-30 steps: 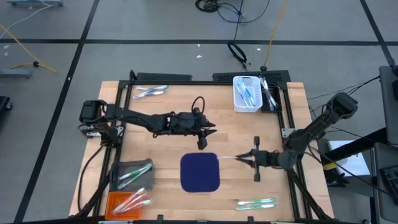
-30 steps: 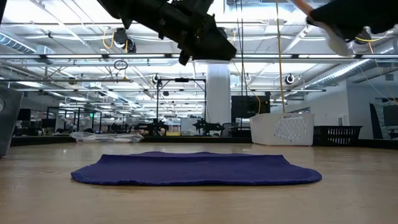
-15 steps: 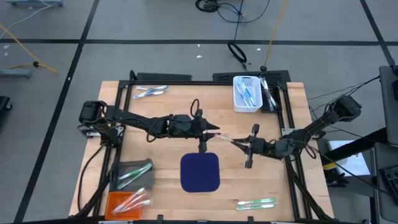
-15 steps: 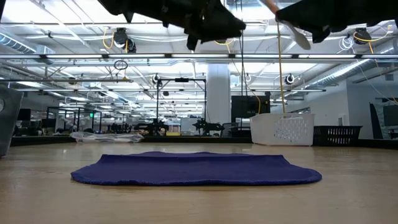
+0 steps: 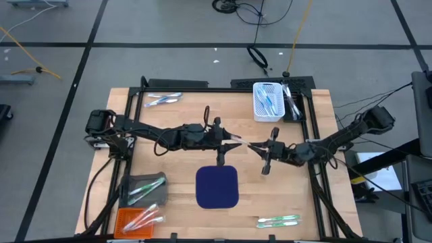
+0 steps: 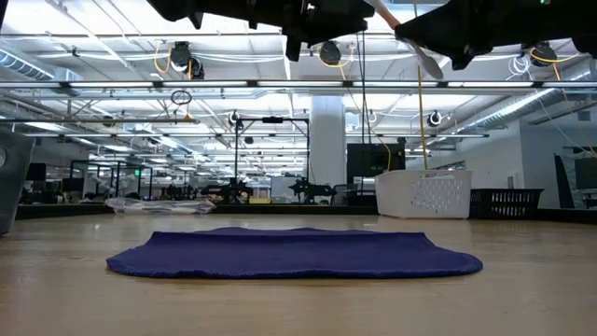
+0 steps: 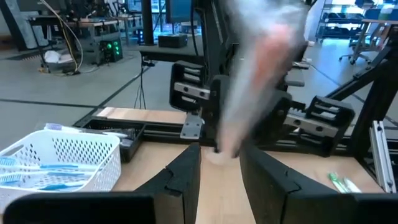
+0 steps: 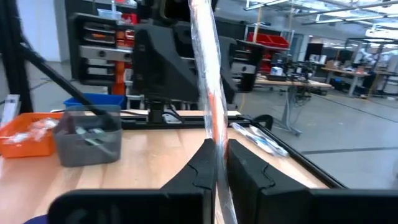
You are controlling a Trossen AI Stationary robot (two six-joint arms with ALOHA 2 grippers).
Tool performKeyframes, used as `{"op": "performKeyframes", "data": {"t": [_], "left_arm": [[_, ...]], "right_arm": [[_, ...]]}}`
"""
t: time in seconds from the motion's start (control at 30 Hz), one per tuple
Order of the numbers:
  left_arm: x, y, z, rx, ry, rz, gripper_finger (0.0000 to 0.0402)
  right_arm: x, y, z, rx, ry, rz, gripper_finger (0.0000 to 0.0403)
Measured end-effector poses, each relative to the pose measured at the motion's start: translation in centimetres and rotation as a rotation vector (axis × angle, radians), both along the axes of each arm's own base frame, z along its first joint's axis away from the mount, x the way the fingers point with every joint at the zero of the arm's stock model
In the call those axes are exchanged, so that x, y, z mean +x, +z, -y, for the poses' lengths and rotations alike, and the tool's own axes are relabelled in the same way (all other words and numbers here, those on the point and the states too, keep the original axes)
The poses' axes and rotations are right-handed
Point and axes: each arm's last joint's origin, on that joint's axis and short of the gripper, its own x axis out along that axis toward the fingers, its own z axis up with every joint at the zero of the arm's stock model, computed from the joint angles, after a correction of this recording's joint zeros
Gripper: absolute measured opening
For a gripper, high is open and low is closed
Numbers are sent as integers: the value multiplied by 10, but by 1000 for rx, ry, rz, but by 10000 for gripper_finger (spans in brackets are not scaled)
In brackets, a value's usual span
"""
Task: Pick & Place Toothbrushes
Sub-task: Put the orange toothbrush into the orange basket
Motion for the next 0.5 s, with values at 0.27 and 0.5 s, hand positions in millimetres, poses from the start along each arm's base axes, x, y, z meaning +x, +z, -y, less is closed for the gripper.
{"op": "performKeyframes", "data": {"t": [0.27, 0.5], "left_arm": [[0, 0, 1, -3, -49, 0, 113], [0, 4, 1, -5, -48, 41, 113]], "right_arm": [[2, 0, 7, 7, -6, 6, 13], [7, -4, 8, 34, 27, -3, 13]]}}
